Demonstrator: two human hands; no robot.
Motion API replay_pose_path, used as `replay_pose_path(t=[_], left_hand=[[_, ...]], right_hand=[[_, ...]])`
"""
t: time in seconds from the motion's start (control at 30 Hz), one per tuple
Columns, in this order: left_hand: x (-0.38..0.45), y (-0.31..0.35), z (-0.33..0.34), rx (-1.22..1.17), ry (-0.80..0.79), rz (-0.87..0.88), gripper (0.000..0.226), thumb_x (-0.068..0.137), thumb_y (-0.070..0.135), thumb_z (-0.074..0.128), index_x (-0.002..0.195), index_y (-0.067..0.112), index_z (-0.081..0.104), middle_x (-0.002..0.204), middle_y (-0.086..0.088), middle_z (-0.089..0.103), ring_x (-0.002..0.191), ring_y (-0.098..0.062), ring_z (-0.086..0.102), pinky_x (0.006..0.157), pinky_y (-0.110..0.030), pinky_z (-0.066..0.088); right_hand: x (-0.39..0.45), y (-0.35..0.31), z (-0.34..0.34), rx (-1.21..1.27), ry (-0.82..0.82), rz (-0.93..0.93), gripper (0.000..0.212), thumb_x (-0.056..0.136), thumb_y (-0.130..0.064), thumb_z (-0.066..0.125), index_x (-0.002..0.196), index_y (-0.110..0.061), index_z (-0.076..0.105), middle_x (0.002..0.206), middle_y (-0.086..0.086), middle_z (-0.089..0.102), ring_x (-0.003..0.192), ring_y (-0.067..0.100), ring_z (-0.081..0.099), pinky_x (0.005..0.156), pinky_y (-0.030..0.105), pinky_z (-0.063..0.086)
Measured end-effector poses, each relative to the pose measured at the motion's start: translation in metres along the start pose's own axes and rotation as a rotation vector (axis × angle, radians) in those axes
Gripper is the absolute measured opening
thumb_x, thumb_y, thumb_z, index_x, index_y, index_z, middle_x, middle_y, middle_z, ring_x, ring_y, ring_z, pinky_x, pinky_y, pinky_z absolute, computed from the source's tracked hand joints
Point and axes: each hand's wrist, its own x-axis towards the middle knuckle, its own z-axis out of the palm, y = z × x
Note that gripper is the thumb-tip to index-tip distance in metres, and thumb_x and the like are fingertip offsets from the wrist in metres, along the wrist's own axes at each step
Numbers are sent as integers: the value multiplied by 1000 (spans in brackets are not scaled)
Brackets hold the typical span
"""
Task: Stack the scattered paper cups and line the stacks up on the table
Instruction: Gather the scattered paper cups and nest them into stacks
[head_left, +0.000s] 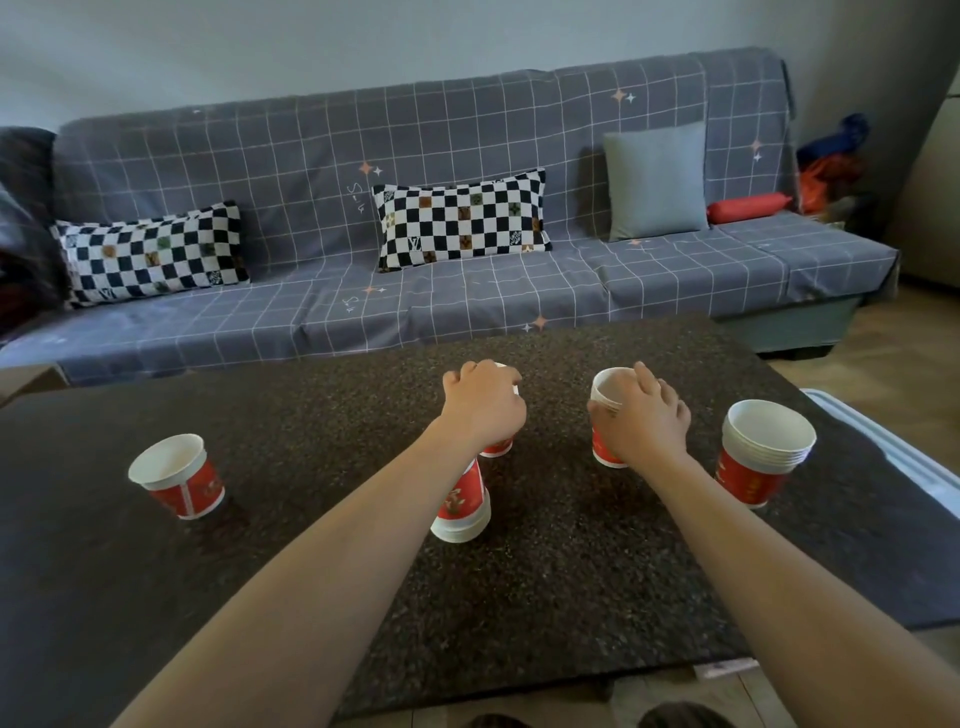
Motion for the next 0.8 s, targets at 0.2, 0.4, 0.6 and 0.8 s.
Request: replay_pose_path(t=[0.2, 0.4, 0.6, 0.8], left_hand=[[-11, -8, -8, -7, 44, -11, 41, 93, 20, 44, 133, 22, 52, 140, -10, 49, 132, -30, 40, 112, -48, 23], [-31, -60, -23, 15, 104, -166, 42, 92, 25, 48, 134, 21, 50, 139, -9, 48, 133, -31, 38, 112, -48, 24], [-53, -150, -30, 118, 92, -375, 45, 91, 19, 50, 136, 17, 46, 144, -15, 40, 136, -35, 32, 112, -51, 23], [-70, -224, -30, 243, 49, -634, 61, 92, 18, 45, 148, 12, 22, 159, -24, 0, 145, -45, 2, 114, -62, 3]], right_hand=[[-13, -28, -3, -171, 80, -108, 64, 90, -40, 50, 145, -20, 24, 159, 6, 6, 145, 29, -7, 114, 52, -6], [-40, -120, 13, -12, 99, -429, 49, 90, -30, 52, 137, -21, 41, 153, 3, 31, 144, 24, 13, 115, 47, 5], [-68, -206, 63, 105, -78, -640, 42, 91, -26, 50, 132, -18, 49, 143, 3, 46, 138, 22, 27, 113, 40, 10], [-80, -252, 109, 77, -250, -661, 46, 87, -20, 51, 133, -19, 47, 140, 2, 48, 134, 23, 29, 110, 41, 16]])
